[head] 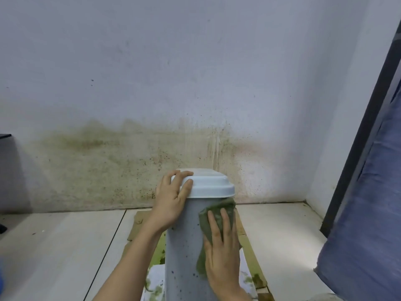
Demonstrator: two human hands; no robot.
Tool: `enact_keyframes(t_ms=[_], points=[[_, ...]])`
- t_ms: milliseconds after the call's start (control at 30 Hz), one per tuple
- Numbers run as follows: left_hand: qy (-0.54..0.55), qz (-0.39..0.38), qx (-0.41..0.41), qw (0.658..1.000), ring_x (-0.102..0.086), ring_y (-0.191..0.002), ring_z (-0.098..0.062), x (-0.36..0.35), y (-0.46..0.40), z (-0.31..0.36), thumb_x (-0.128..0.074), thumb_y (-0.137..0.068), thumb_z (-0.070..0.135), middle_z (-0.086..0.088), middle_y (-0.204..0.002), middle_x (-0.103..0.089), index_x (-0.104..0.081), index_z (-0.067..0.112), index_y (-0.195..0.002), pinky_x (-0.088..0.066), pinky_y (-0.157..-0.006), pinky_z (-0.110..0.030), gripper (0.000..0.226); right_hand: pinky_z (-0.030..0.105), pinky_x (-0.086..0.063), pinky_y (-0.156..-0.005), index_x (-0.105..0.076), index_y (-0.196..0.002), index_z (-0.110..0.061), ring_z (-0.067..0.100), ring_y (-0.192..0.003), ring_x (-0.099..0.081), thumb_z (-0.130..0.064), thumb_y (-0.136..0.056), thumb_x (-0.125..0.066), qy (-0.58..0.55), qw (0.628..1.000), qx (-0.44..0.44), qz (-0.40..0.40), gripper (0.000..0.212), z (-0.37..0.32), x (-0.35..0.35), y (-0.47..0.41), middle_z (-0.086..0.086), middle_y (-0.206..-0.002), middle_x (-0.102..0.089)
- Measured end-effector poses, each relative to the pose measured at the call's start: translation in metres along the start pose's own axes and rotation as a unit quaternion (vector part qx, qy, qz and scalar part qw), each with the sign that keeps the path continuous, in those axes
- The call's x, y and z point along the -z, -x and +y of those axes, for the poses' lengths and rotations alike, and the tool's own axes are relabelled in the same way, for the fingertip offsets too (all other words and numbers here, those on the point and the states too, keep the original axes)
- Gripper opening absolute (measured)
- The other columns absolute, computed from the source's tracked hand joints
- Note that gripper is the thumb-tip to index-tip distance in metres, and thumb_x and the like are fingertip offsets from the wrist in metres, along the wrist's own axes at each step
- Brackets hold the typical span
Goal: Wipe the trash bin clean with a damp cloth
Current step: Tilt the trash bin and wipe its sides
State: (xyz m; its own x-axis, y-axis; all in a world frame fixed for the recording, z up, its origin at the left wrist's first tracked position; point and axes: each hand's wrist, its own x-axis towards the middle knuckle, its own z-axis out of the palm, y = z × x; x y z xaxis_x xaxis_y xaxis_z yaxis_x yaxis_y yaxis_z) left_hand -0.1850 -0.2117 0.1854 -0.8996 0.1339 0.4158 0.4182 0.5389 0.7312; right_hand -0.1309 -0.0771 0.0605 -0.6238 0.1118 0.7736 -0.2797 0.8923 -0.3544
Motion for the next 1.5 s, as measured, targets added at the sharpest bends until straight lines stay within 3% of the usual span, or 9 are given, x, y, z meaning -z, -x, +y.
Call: enact_keyframes(t_ms=[133,300,467,533,733,967,1167,1400,1500], points=[[-0.023,0.001,0.008,1.0,-0.03,-0.13,-0.023,0.001,-0.009,-0.003,-0.033,-0.094,0.055,0.003,-0.137,-0.034,-0.047,0.043,-0.124,-0.028,-0.109,-0.043,0.035,0.047,-0.032,-0.109,-0.007,-0.151,-0.029,0.033,-0.14,-0.02,-0.045,-0.1,-0.011,0.019,0.996,-0.09,0.011,0.054,-0.027,-0.017,0.009,-0.006,-0.16,0.002],[-0.045,0.003,0.007,0.999,-0.034,-0.125,-0.025,-0.006,-0.01,0.003,-0.034,-0.089,0.06,0.004,-0.134,-0.034,-0.046,0.044,-0.124,-0.031,-0.107,-0.046,0.041,0.043,-0.007,-0.117,-0.009,-0.151,-0.026,0.028,-0.147,0.002,-0.047,-0.1,-0.017,0.062,0.993,-0.095,0.021,0.056,-0.043,-0.018,-0.031,0.0,-0.159,-0.011],[-0.034,-0.012,-0.007,0.999,-0.03,-0.128,-0.02,-0.004,-0.006,0.006,-0.046,-0.09,0.054,0.008,-0.135,-0.031,-0.048,0.051,-0.12,-0.03,-0.106,-0.038,0.03,0.048,-0.012,-0.113,-0.012,-0.15,-0.038,0.029,-0.147,0.001,-0.052,-0.083,-0.043,0.177,0.98,0.086,-0.025,0.075,-0.007,-0.024,0.05,-0.007,-0.16,-0.002],[-0.017,-0.011,-0.011,1.0,-0.029,-0.129,-0.02,-0.006,-0.004,0.007,-0.046,-0.089,0.057,0.01,-0.134,-0.031,-0.048,0.058,-0.117,-0.03,-0.108,-0.04,0.028,0.049,-0.014,-0.111,-0.012,-0.149,-0.039,0.03,-0.147,0.001,-0.054,-0.077,-0.045,0.173,0.983,0.043,-0.029,0.081,0.002,-0.022,0.066,-0.008,-0.16,-0.002],[0.009,-0.017,-0.008,1.0,-0.028,-0.129,-0.022,-0.01,-0.009,0.007,-0.041,-0.085,0.065,0.021,-0.122,-0.025,-0.044,0.071,-0.106,-0.036,-0.106,-0.049,0.022,0.053,-0.036,-0.107,-0.016,-0.149,-0.028,0.034,-0.141,-0.021,-0.045,-0.101,-0.016,0.021,0.99,-0.139,-0.001,0.051,-0.025,-0.004,-0.032,0.001,-0.156,-0.017],[0.02,-0.004,-0.018,1.0,-0.028,-0.129,-0.021,-0.003,-0.011,0.0,-0.044,-0.091,0.056,0.021,-0.128,-0.026,-0.05,0.067,-0.108,-0.03,-0.11,-0.044,0.022,0.063,-0.013,-0.108,-0.028,-0.141,-0.051,0.034,-0.144,-0.015,-0.054,-0.098,-0.025,0.139,0.974,0.149,-0.1,0.043,-0.009,-0.008,0.044,-0.015,-0.154,-0.024],[0.045,-0.026,-0.009,0.999,-0.031,-0.127,-0.016,0.003,-0.006,0.001,-0.046,-0.094,0.045,0.015,-0.126,-0.03,-0.053,0.06,-0.11,-0.031,-0.11,-0.041,0.023,0.053,0.0,-0.114,-0.021,-0.142,-0.055,0.025,-0.148,0.003,-0.053,-0.099,-0.02,0.156,0.942,0.248,-0.164,0.043,0.016,0.003,0.063,-0.022,-0.152,-0.02],[0.058,-0.023,-0.021,0.998,-0.03,-0.127,-0.018,-0.003,-0.006,0.006,-0.048,-0.094,0.045,0.015,-0.125,-0.032,-0.056,0.064,-0.103,-0.031,-0.11,-0.043,0.023,0.06,-0.014,-0.109,-0.02,-0.146,-0.043,0.034,-0.143,-0.011,-0.056,-0.098,-0.015,0.115,0.991,0.004,-0.065,0.05,-0.011,0.003,-0.036,-0.005,-0.156,-0.016],[0.065,-0.007,-0.032,0.997,-0.031,-0.127,-0.019,-0.002,-0.003,-0.001,-0.05,-0.092,0.047,0.015,-0.126,-0.033,-0.059,0.062,-0.104,-0.032,-0.11,-0.042,0.021,0.062,-0.005,-0.111,-0.018,-0.146,-0.044,0.036,-0.145,-0.004,-0.071,-0.088,-0.024,0.144,0.984,0.065,-0.082,0.064,-0.021,-0.003,-0.011,-0.004,-0.156,-0.017]])
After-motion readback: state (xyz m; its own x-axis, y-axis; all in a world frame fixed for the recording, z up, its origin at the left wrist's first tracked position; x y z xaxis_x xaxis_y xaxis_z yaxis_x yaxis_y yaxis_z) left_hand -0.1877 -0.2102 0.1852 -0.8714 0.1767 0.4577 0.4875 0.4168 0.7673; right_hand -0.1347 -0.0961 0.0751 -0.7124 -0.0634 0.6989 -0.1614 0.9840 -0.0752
